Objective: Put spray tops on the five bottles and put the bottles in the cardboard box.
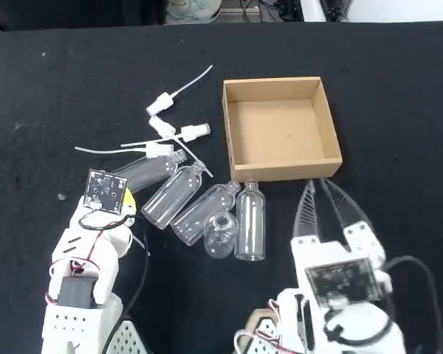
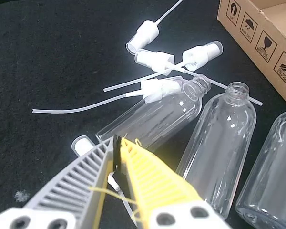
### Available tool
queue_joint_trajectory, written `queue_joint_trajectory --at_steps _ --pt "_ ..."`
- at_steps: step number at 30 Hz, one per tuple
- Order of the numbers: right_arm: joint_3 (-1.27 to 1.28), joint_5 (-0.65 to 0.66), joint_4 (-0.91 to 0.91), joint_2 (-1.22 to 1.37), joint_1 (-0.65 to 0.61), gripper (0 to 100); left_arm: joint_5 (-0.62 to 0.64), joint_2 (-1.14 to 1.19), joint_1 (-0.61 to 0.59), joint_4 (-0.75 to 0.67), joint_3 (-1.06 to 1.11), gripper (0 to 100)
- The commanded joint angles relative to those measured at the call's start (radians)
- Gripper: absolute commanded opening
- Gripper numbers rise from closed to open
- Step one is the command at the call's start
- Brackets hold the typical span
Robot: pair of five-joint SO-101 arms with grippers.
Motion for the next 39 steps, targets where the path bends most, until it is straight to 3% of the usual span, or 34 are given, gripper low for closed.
queue_joint_trajectory --at_steps 1,6,9,12,16,22,39 --pt "-0.196 -0.061 0.153 0.200 -0.124 8.6 0.000 -0.014 0.002 0.003 0.016 3" --pt "-0.271 -0.158 0.377 0.363 -0.457 21.7 0.000 -0.014 0.002 0.003 0.016 3" --pt "-0.136 -0.160 0.368 0.377 -0.640 22.6 0.000 -0.014 0.002 0.003 0.016 3" --pt "0.025 -0.158 0.281 0.352 -0.727 22.7 0.000 -0.014 0.002 0.003 0.016 3" --pt "0.111 -0.157 0.198 0.317 -0.736 23.2 0.000 -0.014 0.002 0.003 0.016 3" --pt "0.182 -0.161 0.170 0.315 -0.736 40.0 0.000 -0.014 0.002 0.003 0.016 3" --pt "0.530 -0.166 -0.178 0.306 -0.730 40.4 0.002 -0.014 0.002 0.003 0.016 3"
